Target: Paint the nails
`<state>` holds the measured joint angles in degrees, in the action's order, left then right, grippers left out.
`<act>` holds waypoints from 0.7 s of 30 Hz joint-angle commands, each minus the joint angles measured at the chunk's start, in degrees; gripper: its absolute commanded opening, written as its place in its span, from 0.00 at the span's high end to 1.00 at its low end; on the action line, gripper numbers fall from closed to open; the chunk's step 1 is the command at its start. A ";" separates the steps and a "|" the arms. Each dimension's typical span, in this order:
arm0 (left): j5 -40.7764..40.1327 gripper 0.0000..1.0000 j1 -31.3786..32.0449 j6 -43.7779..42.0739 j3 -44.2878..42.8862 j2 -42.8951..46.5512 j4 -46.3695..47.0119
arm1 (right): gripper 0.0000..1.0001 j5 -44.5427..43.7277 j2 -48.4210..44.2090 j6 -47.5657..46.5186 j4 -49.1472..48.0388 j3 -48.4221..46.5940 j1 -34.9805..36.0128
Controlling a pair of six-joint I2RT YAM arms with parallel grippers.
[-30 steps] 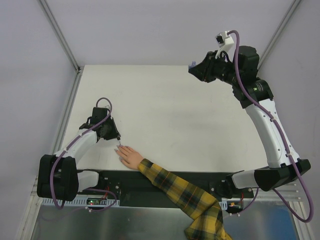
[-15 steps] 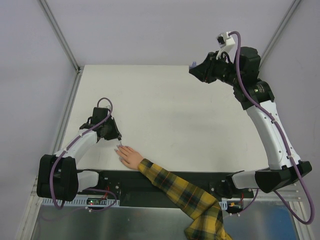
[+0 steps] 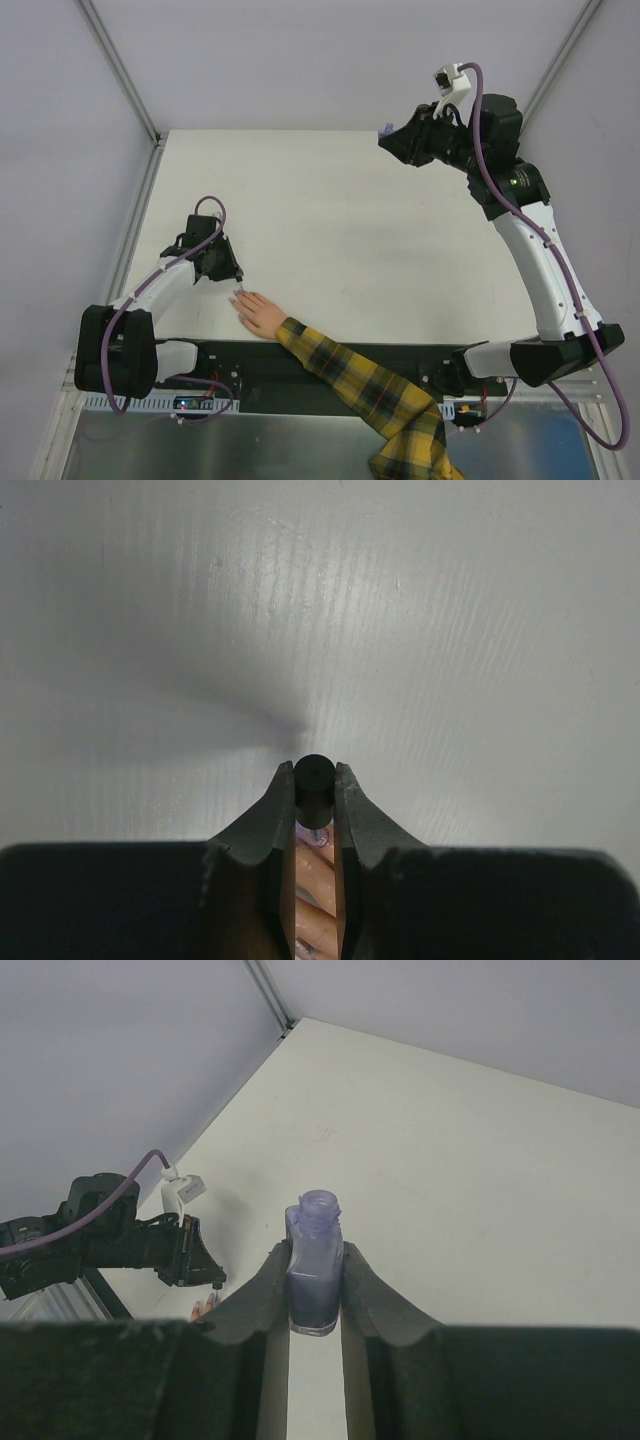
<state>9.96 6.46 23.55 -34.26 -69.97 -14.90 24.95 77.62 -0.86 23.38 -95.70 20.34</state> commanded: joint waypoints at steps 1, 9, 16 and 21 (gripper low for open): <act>-1.25 1.00 0.48 1.32 -0.37 -0.51 -1.01 | 1.00 0.89 -1.95 0.69 -2.46 -0.19 -0.30; -1.43 1.00 0.48 1.15 -1.24 -1.92 -1.01 | 1.00 0.98 -1.51 0.60 -2.46 -0.54 -0.30; -2.22 1.00 0.48 1.06 -1.69 -2.09 -1.19 | 1.00 0.98 -0.99 0.60 -2.37 -0.89 -0.30; -3.27 1.00 0.40 1.15 -1.86 -2.01 -1.36 | 1.00 0.98 -0.55 0.69 -2.37 -1.15 -0.38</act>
<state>9.13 6.46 23.66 -34.26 -71.81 -15.33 24.95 77.62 -0.86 23.40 -95.70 20.34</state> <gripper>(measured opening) 0.099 0.222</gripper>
